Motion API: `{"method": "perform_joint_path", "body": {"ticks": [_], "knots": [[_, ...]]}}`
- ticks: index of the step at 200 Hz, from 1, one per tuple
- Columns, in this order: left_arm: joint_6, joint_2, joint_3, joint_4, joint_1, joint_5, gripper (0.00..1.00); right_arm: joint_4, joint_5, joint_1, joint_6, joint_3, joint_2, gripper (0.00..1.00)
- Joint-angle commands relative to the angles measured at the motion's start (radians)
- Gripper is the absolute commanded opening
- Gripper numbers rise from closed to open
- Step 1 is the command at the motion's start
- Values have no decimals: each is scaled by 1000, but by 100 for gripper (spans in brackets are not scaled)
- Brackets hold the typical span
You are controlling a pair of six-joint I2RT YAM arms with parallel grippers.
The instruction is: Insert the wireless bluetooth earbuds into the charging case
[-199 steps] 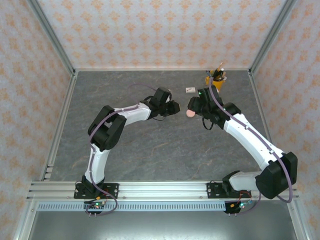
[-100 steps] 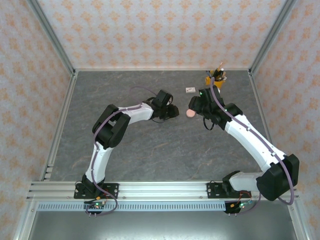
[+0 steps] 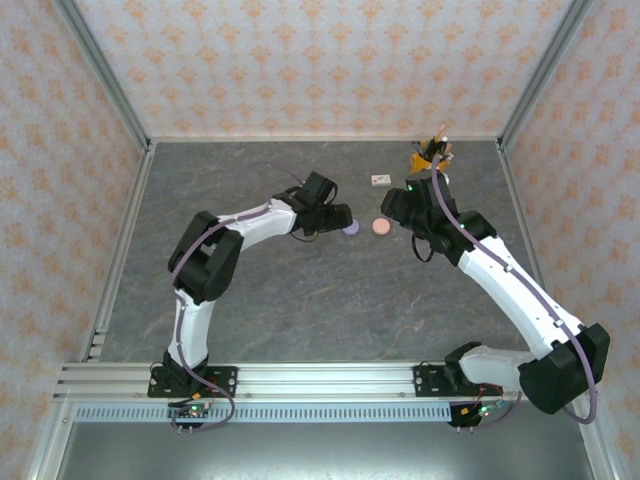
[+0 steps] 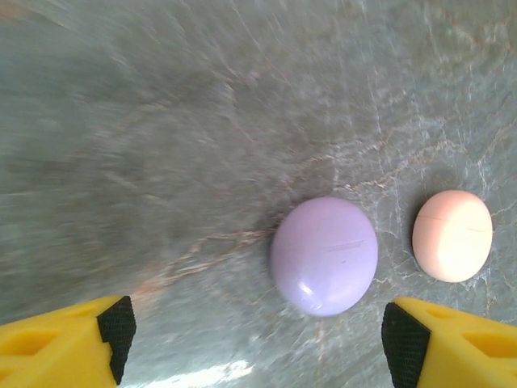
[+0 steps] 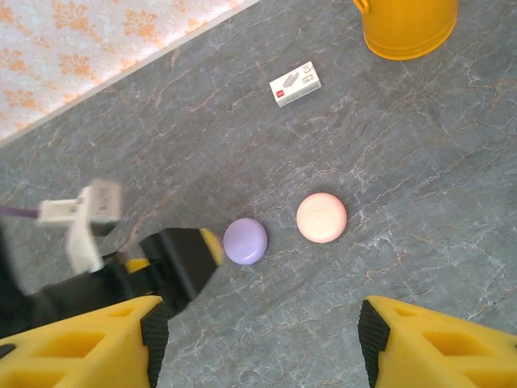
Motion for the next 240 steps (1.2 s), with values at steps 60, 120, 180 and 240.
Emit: {"method": "perform_joint_path", "body": {"ticks": [60, 120, 180, 240], "knots": [[272, -549, -199, -104, 86, -462, 92, 16, 253, -32, -70, -65, -73, 100], [650, -924, -534, 229, 104, -791, 100, 244, 692, -65, -195, -243, -102, 100], [706, -1098, -796, 382, 365, -708, 100, 433, 688, -282, -228, -424, -34, 100], [678, -889, -1064, 844, 393, -652, 100, 839, 646, -338, -333, -640, 86, 100]]}}
